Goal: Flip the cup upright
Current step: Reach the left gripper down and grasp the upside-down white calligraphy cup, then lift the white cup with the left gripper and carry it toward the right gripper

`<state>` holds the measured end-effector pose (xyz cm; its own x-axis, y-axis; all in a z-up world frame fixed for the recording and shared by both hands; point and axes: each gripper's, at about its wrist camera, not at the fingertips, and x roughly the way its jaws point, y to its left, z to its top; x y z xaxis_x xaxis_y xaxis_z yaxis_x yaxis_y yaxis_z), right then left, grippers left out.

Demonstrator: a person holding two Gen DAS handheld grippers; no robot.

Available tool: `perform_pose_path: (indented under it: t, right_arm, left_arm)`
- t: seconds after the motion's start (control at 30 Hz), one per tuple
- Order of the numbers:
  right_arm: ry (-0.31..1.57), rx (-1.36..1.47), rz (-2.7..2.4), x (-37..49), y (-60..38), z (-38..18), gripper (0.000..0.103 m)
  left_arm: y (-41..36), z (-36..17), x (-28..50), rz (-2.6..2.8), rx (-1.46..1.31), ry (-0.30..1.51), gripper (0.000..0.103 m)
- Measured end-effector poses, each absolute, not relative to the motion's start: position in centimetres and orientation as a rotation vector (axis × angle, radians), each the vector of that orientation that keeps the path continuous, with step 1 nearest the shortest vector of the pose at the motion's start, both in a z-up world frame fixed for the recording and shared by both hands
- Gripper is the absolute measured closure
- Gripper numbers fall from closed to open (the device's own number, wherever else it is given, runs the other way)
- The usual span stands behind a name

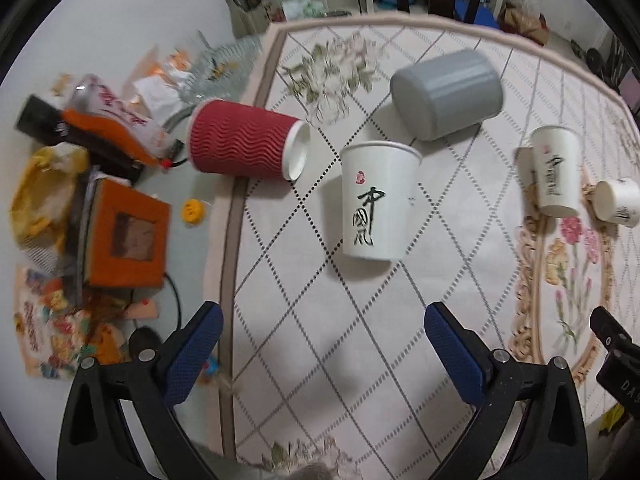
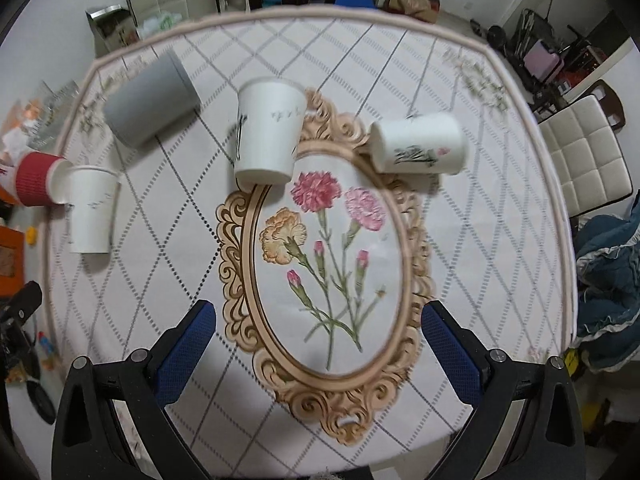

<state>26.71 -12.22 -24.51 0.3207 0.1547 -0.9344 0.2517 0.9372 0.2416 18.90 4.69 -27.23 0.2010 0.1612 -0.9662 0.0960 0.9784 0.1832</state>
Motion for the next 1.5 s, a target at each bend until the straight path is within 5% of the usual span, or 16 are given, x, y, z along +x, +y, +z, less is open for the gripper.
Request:
perform_pose_path:
  t: [0.43,0.67,1.5]
  right_arm:
    - [1.349,0.341,-0.094,31.0,-9.8,-29.3,0.0]
    - [1.351,0.348,-0.107,31.7,-9.8,-29.6,0.0]
    - [1.287,0.401,-0.077,26.1,-14.0,-28.0,0.0]
  left_arm:
    - [3.9,-30.9,25.0,-0.082,0.154,1.394,0.001]
    - [3.3,-32.7,27.2,-0.103,0.16,1.411,0.046]
    - [0.2,-27.1,17.0,-0.081,0.15,1.381,0.048]
